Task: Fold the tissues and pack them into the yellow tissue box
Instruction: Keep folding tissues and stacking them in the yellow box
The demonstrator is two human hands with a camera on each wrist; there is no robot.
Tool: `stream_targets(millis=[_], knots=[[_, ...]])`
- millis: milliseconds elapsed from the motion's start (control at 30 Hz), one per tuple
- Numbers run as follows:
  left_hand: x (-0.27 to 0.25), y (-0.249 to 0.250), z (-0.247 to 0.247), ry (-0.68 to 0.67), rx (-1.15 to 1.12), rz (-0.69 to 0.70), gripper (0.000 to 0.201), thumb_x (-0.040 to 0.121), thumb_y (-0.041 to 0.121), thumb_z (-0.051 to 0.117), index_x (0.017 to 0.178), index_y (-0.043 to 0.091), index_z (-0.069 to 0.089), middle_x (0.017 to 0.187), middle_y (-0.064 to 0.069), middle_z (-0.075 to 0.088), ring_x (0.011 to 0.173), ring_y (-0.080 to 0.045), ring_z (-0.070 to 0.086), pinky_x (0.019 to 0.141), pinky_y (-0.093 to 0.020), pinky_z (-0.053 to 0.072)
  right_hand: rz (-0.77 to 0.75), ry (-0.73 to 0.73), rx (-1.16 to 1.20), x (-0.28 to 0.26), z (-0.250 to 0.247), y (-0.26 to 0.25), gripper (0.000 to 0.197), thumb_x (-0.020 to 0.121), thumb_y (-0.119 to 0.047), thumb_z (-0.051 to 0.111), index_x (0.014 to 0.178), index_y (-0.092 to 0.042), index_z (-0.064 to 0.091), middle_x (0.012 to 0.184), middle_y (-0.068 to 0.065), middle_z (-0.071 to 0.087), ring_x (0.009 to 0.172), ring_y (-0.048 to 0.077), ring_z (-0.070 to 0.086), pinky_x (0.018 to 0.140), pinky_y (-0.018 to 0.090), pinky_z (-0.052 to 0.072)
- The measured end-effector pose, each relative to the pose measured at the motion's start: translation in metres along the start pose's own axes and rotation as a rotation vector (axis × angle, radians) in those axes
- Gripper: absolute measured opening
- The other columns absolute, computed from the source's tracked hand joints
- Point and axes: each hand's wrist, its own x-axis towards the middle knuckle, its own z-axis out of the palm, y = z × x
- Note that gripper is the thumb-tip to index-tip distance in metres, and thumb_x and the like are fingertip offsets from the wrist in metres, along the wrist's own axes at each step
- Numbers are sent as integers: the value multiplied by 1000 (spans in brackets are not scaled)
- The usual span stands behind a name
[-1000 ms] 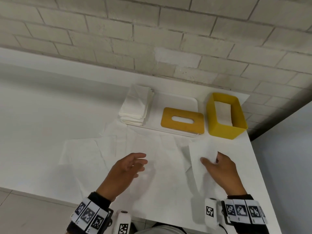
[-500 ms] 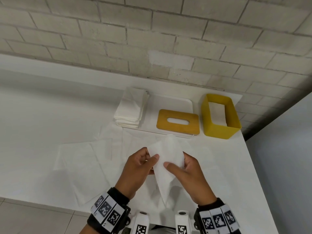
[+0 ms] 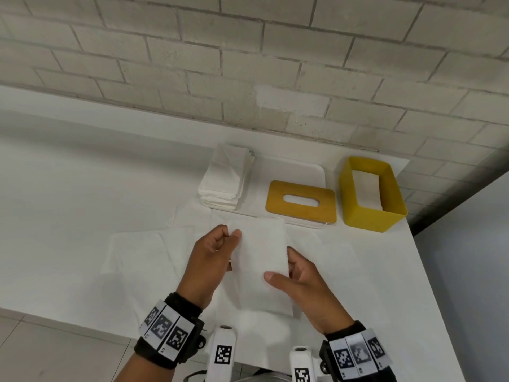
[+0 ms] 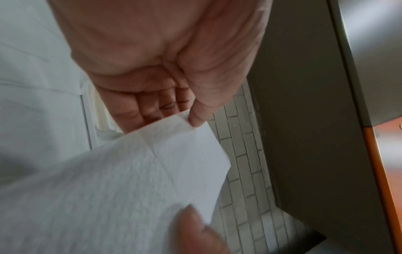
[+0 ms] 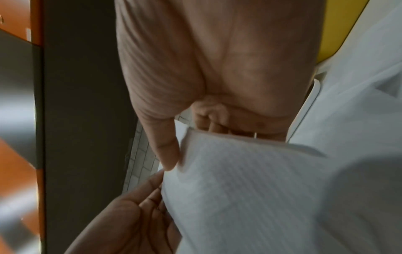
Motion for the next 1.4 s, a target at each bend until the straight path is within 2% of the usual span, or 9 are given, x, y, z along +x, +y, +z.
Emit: stream_targets(millis=[233,400,500,600,733,967,1133,1300,1400], knots=[[-5,-12,-7,-67,-323,-191,30,97,30,62,114,6,69,117,-11,75,110,-29,71,100,-44,51,39,-21,-98,-5,12,13,25,101,-17,62,123,-24,70,117,-3,76,111,16,71,102,43,54],[-11,-25,-2,-77,-282,-265,33,105,25,52,131,11,67,129,-11,72,121,-26,68,108,-45,51,105,-2,-259,2,-4,31,28,93,-40,68,107,-16,71,105,13,75,101,34,70,95,53,55],[-12,-28,-7,-23,-248,-289,30,105,25,54,129,15,69,126,-6,74,122,-22,68,115,-48,44,30,404,-484,12,-48,40,11,90,-26,73,101,-24,71,98,-1,75,96,22,70,91,43,54],[-13,-29,-11,-7,-230,-312,30,104,30,56,127,17,70,124,-3,75,122,-22,67,116,-50,42,204,723,-813,17,-102,45,57,87,-30,75,138,-19,51,132,16,55,124,39,52,101,46,43],[-12,-36,-15,-21,-215,-356,50,90,54,70,130,23,69,128,1,73,126,-22,65,119,-50,37,600,583,-1030,12,-131,52,91,83,-49,76,152,-22,23,144,17,43,133,41,42,106,53,36],[-5,-43,-20,0,-220,-350,96,64,75,80,142,24,58,134,4,70,130,-23,61,119,-50,36,550,550,-757,10,-138,49,37,81,-28,81,110,-11,66,109,11,70,101,31,63,89,37,47],[-10,-32,-19,9,-180,-348,43,99,48,59,132,22,68,125,0,74,123,-22,65,116,-46,42,365,623,-472,5,-136,41,6,86,-9,73,87,-8,67,95,22,71,80,30,63,76,38,47],[-12,-32,-16,2,-170,-345,60,85,63,70,133,26,66,129,4,73,127,-22,62,120,-47,36,175,506,-138,-1,-114,12,31,85,3,73,104,-20,70,114,19,69,96,33,67,87,46,53],[-11,-30,-11,13,-128,-339,50,93,56,67,130,23,66,127,-18,57,116,-35,62,106,-30,40,0,373,-36,-10,-86,-14,50,84,1,76,119,-33,67,123,-1,69,115,26,67,99,50,53]])
